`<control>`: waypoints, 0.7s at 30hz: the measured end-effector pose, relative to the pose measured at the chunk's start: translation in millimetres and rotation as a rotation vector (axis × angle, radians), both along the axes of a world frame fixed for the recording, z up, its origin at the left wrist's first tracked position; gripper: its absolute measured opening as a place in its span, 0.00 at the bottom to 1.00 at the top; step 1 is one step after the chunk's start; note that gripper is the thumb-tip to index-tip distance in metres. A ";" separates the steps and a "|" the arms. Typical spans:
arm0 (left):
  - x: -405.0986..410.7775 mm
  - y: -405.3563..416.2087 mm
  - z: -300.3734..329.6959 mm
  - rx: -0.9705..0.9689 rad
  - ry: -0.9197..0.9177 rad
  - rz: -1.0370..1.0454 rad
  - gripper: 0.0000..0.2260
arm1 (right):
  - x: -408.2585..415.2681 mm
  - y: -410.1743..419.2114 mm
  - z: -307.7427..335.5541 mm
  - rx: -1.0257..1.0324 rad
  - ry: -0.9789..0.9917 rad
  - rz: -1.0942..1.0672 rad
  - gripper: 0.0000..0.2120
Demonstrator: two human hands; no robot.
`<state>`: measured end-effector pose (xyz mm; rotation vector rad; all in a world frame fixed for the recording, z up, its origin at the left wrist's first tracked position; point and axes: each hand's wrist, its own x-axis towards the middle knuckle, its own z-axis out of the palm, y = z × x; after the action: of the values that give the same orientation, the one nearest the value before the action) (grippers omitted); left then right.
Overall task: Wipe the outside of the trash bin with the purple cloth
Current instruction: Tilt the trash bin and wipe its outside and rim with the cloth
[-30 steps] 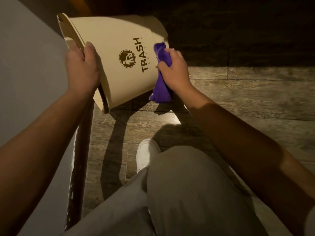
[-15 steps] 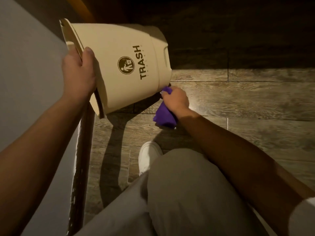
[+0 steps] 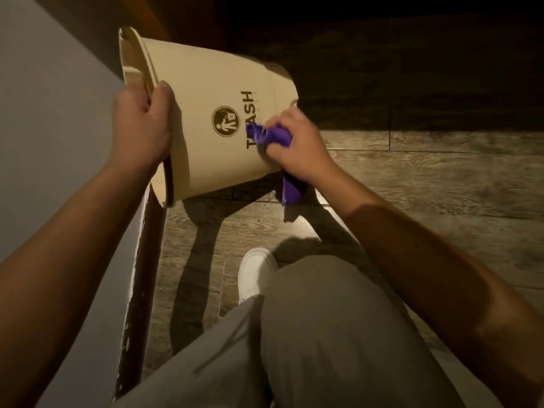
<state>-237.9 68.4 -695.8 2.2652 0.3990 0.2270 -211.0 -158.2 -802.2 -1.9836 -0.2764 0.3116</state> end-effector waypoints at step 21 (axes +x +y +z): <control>-11.0 0.2 31.3 0.982 0.207 -0.917 0.16 | 53.0 -44.6 97.1 -0.213 0.250 0.288 0.16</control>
<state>-249.0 68.6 -664.5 3.1471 -0.8539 -0.3791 -158.1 -202.8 -705.1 -2.0861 -0.3810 0.7957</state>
